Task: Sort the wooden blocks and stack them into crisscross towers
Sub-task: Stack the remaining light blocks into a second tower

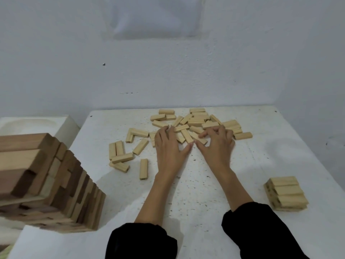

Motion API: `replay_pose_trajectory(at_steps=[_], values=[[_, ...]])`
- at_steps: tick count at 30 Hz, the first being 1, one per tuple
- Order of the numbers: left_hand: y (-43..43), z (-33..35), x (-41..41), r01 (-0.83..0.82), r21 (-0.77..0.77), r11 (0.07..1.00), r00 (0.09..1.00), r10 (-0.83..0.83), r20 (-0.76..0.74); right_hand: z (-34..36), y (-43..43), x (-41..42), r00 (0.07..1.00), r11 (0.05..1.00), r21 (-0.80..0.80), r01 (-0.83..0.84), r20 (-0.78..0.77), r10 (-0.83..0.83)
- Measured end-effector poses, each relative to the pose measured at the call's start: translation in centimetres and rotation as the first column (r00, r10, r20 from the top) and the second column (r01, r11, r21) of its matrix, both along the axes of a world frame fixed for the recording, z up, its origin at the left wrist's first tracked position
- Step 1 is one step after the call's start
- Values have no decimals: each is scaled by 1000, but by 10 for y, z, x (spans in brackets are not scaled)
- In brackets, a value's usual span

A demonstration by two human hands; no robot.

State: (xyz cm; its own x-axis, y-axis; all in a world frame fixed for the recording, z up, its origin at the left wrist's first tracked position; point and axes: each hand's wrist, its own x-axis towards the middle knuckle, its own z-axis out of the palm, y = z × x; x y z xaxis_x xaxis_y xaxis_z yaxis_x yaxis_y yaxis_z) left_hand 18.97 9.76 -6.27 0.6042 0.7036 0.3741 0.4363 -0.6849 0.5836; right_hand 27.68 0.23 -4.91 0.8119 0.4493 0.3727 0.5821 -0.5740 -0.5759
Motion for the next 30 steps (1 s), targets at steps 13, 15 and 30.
replay_pose_trajectory(at_steps=[13, 15, 30], values=[[0, 0, 2, -24, 16, 1000, 999, 23, 32, 0, 1, 4, 988, 975, 163, -148, -26, 154], [0, 0, 2, -19, 8, 1000, 999, 19, 36, -3, 3, 4, 979, 979, 65, -193, 78, 188], [1, 6, -2, -80, -110, 991, 996, 82, 15, -3, -4, -5, 990, 992, -92, -83, 104, 92]])
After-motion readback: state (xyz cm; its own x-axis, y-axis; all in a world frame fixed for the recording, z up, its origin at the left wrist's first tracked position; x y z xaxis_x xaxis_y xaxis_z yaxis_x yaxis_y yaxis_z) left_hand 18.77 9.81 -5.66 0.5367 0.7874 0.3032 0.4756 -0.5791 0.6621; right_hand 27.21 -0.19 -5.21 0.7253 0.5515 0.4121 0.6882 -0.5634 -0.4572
